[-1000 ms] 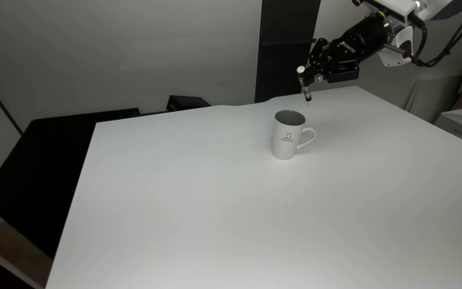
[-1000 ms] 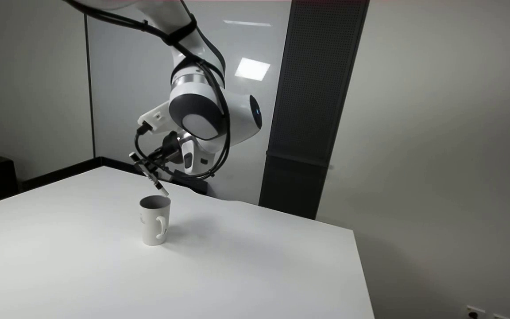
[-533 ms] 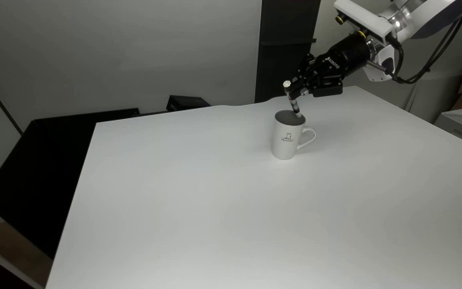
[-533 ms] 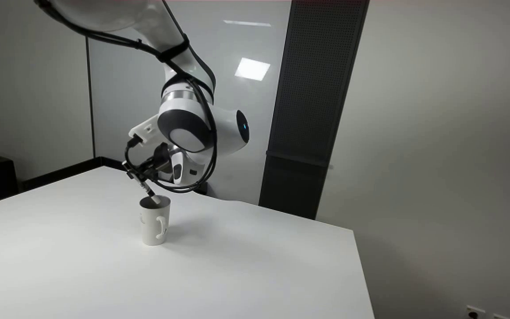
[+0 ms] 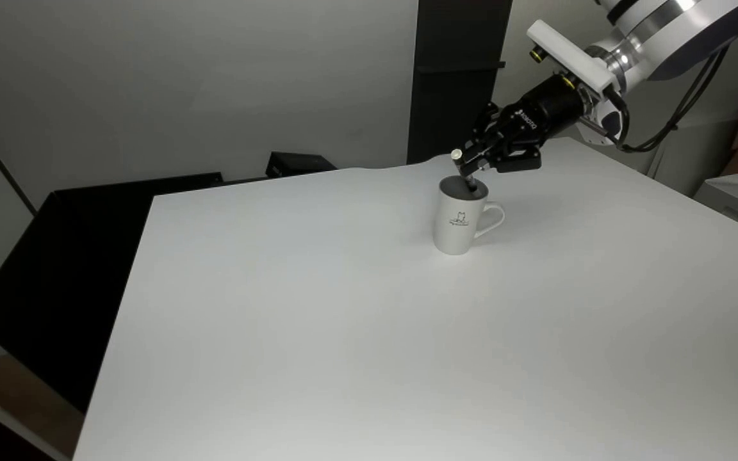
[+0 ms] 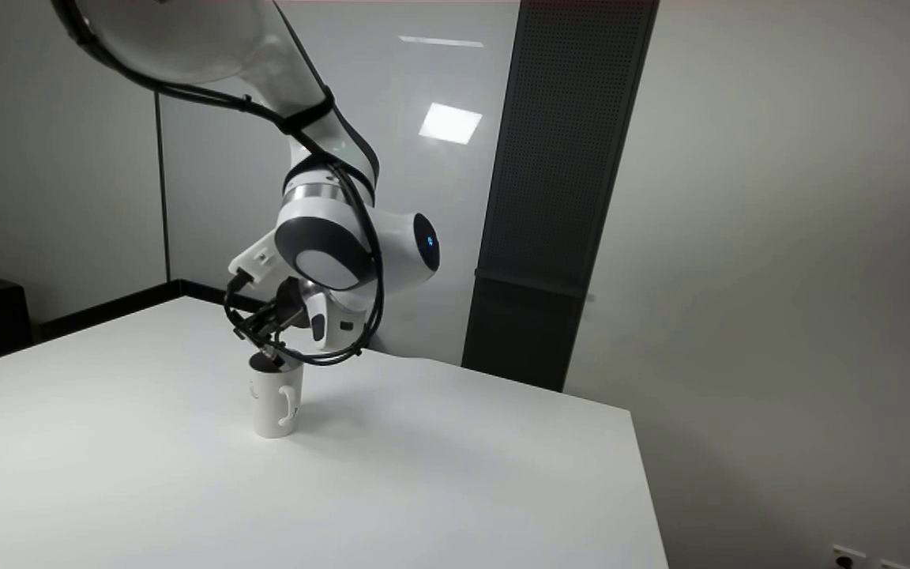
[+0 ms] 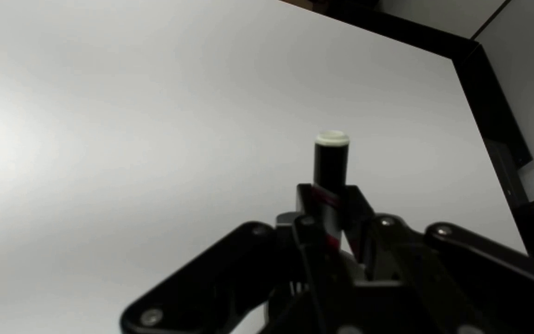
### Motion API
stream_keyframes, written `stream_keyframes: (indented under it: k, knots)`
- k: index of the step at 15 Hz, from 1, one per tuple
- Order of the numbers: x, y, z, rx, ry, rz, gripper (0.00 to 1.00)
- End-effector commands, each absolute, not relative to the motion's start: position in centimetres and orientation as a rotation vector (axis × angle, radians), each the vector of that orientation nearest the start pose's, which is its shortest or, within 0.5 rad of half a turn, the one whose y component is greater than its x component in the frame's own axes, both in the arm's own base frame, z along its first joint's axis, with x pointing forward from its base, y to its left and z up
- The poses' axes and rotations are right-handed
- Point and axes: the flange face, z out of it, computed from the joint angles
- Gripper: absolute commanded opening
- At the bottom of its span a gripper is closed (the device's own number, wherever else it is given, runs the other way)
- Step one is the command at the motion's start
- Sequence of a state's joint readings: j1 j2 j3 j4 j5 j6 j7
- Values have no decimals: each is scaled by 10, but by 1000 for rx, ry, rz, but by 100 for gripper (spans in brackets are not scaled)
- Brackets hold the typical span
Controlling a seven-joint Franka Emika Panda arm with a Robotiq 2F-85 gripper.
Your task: Put the marker in the mug
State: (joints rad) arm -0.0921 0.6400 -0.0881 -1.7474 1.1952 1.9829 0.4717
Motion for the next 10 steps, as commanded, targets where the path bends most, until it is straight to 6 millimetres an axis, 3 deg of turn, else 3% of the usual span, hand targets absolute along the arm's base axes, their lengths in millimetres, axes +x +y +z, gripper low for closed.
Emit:
stream_keyframes:
  k: [1,3,5,8,10]
  knots:
    - [648,-52,204,-1738,1418,537,57]
    - [648,-50,206,-1763,1402,533,68]
    - [645,-46,221,-1821,1319,551,81]
    - [628,-37,266,-2041,1196,576,97]
    - [618,-33,300,-2178,1130,570,100]
